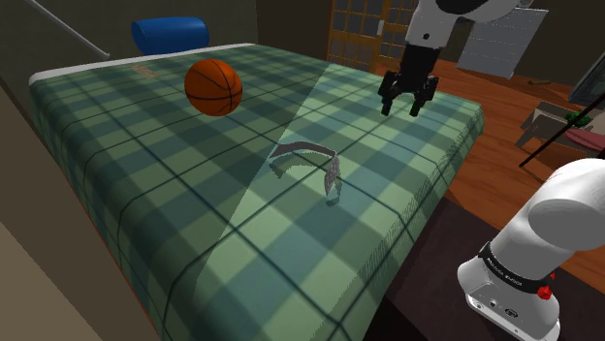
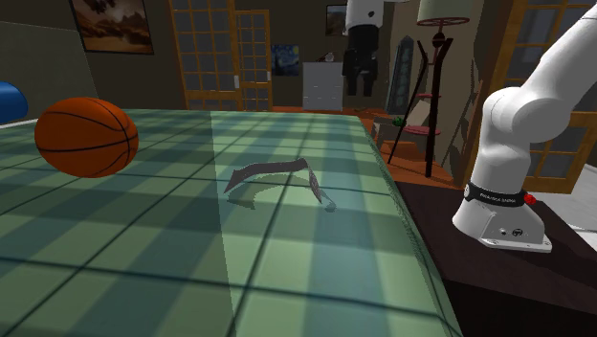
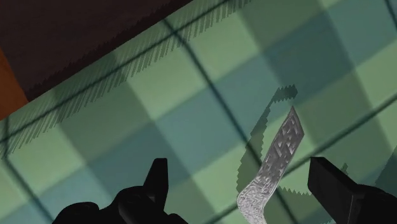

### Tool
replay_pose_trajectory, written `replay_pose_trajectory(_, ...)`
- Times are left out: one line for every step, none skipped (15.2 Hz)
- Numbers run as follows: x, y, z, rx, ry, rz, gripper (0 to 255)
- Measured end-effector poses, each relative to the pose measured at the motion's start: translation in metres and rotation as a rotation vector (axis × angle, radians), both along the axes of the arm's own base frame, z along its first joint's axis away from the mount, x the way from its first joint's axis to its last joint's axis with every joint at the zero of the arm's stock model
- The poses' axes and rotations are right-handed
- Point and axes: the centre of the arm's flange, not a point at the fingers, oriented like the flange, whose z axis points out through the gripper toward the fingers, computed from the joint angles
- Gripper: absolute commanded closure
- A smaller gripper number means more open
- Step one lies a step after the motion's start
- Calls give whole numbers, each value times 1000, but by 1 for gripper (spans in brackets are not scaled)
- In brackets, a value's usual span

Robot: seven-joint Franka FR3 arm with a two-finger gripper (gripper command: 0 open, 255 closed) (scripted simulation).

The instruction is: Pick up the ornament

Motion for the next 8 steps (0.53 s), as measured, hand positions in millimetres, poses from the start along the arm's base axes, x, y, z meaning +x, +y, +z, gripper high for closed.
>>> replay_pose_trajectory(10, 0, -7, 6, 15, -23, 0)
replay_pose_trajectory(19, 1, -19, 12, 30, -47, 0)
replay_pose_trajectory(31, 5, -29, 18, 45, -70, 0)
replay_pose_trajectory(43, 9, -40, 24, 60, -93, 0)
replay_pose_trajectory(53, 12, -49, 31, 75, -116, 0)
replay_pose_trajectory(61, 15, -60, 37, 90, -140, 0)
replay_pose_trajectory(73, 15, -69, 43, 104, -163, 0)
replay_pose_trajectory(83, 17, -80, 49, 119, -186, 0)
